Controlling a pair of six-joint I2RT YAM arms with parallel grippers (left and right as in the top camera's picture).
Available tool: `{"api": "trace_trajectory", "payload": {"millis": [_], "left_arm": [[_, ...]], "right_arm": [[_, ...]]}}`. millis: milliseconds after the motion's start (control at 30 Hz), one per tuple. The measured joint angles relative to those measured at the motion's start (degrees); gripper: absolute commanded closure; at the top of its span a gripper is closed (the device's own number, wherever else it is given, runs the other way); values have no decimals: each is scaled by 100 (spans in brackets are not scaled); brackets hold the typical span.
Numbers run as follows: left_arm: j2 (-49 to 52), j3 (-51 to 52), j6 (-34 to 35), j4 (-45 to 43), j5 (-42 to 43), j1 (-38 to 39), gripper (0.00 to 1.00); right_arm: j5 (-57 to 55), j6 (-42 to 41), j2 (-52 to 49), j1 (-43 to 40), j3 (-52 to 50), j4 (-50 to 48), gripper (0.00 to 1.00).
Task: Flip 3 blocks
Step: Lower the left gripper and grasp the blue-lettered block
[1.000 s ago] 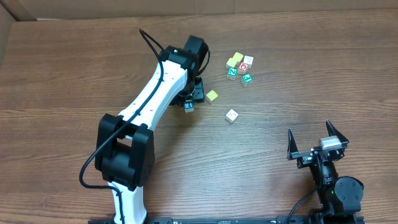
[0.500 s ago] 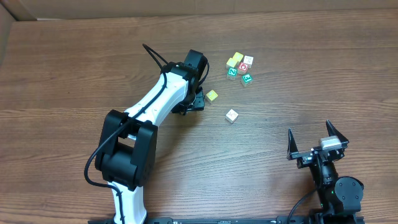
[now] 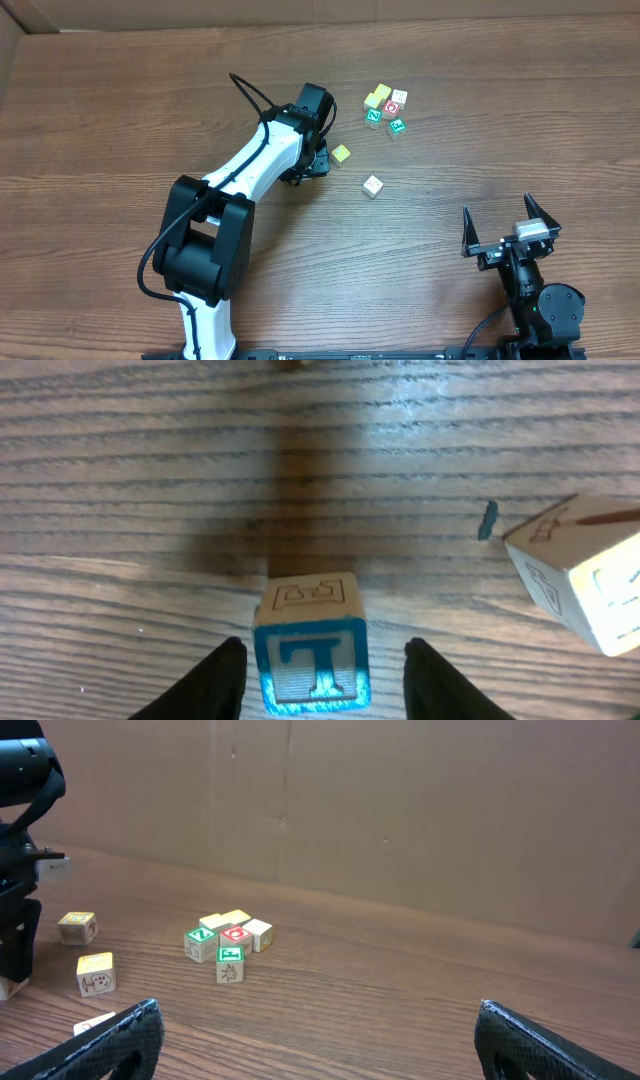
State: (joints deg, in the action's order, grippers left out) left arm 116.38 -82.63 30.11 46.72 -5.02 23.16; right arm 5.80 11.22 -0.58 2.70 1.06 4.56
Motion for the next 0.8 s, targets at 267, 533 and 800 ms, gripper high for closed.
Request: {"api": "trace_trajectory", "payload": {"millis": [267,533,800], "left_arm": [[0,197,0,-284,-44,0,56],[0,225,0,-354,-57,0,56],[0,439,0,-535,-166,-15,57]], "right_arm": [[-2,-4,0,0,0,0,0],[-2,-2,0,0,0,0,0],[-2,-4,0,2,0,-2,0]]}}
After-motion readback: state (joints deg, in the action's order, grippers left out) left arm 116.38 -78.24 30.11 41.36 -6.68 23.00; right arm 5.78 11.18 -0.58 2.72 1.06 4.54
